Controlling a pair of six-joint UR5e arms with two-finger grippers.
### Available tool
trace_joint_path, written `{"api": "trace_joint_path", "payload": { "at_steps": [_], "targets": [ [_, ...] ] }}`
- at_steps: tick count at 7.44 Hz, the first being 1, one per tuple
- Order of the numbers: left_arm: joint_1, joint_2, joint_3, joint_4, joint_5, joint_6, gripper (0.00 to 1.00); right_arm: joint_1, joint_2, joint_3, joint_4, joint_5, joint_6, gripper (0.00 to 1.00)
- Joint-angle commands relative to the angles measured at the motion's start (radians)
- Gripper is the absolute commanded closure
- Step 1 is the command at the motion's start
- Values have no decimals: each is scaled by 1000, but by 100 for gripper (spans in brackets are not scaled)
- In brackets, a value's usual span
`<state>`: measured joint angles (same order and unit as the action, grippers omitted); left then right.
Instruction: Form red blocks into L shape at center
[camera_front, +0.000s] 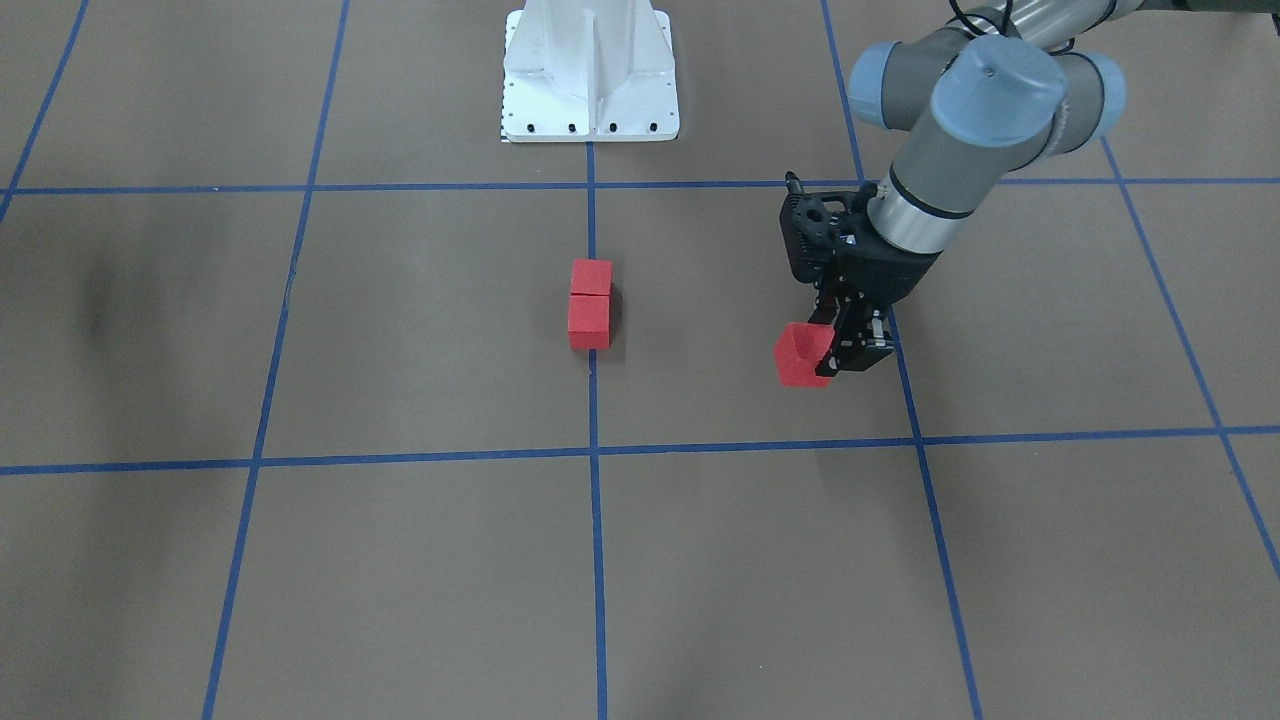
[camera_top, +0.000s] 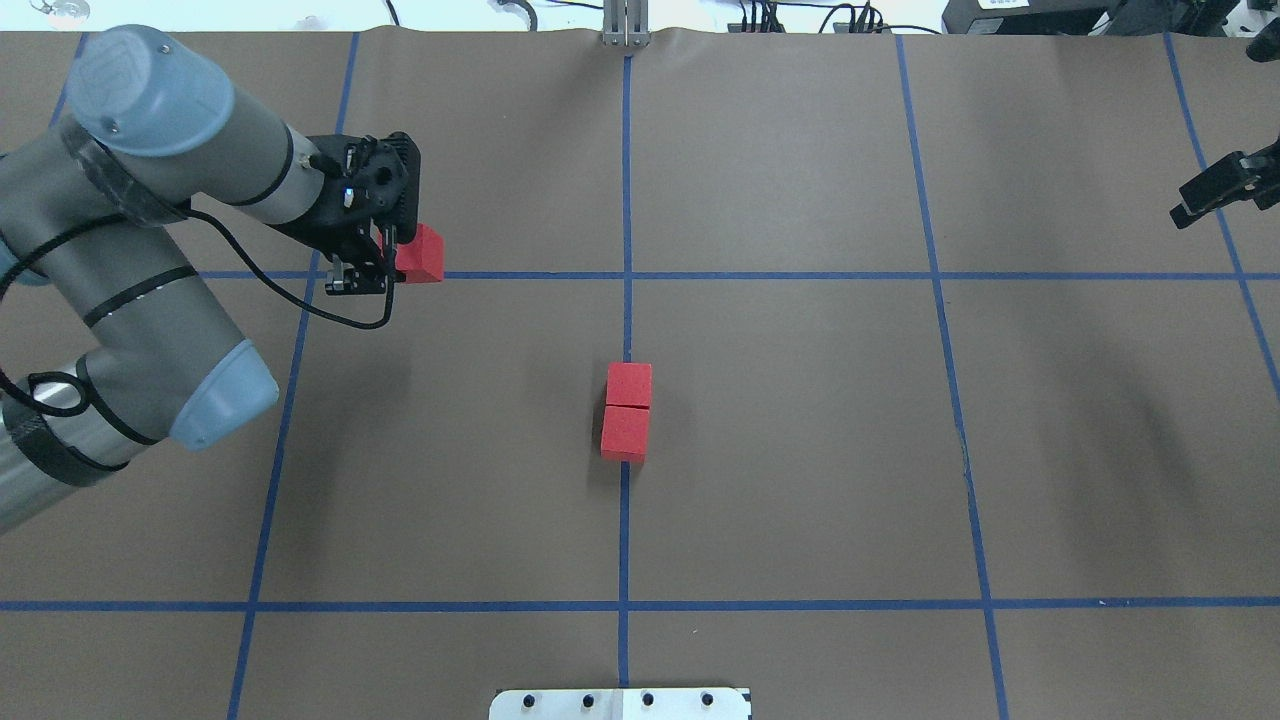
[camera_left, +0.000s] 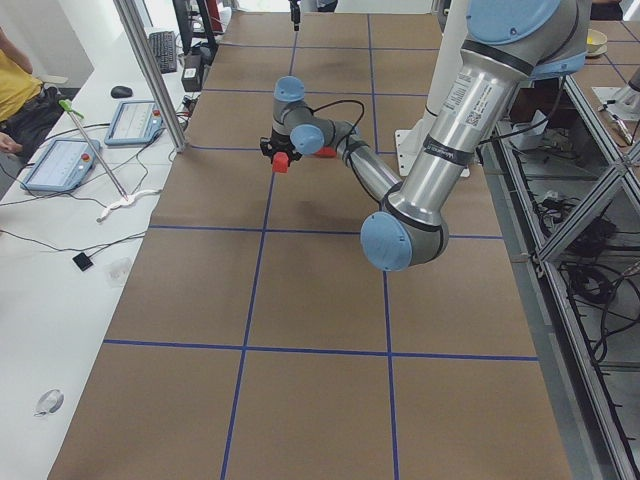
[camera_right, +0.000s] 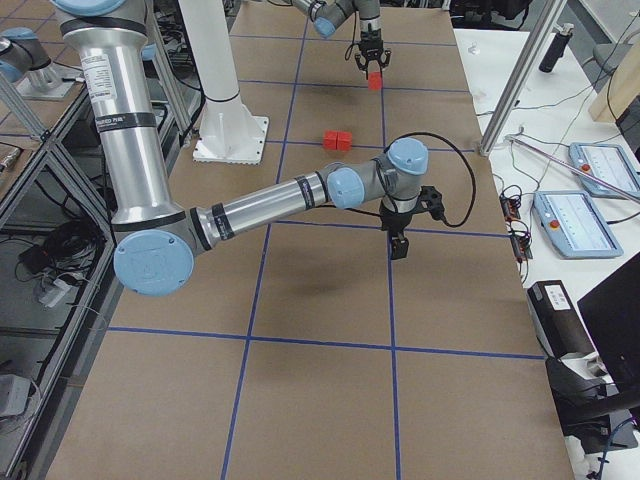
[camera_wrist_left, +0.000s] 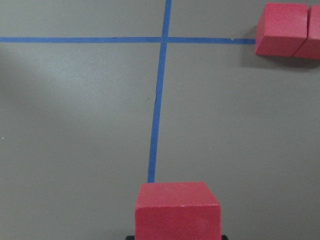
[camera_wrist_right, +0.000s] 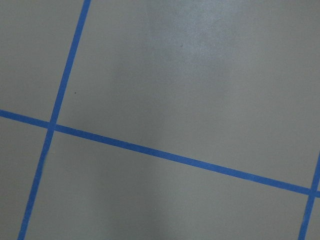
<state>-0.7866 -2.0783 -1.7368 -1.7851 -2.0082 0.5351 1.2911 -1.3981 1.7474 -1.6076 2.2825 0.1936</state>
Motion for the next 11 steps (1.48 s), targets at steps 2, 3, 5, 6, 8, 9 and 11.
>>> {"api": "trace_joint_path", "payload": {
  "at_steps": [2, 3, 5, 6, 8, 9, 11],
  "targets": [
    [136, -179, 89, 257, 25, 13, 100, 11, -25, 7, 0, 2, 3, 0],
    [168, -215, 136, 253, 22, -47, 100, 14, -27, 4, 0, 2, 1, 0],
    [210, -275, 174, 250, 22, -133, 100, 13, -27, 3, 0, 2, 6, 0],
    [219, -279, 175, 245, 22, -135, 100, 13, -27, 3, 0, 2, 7, 0],
    [227, -282, 183, 245, 22, -132, 91, 13, -25, 1, 0, 2, 12, 0],
    [231, -283, 184, 243, 22, -132, 86, 13, -25, 1, 0, 2, 13, 0],
    [247, -283, 187, 243, 22, -130, 86, 13, -25, 1, 0, 2, 13, 0]
  ]
}}
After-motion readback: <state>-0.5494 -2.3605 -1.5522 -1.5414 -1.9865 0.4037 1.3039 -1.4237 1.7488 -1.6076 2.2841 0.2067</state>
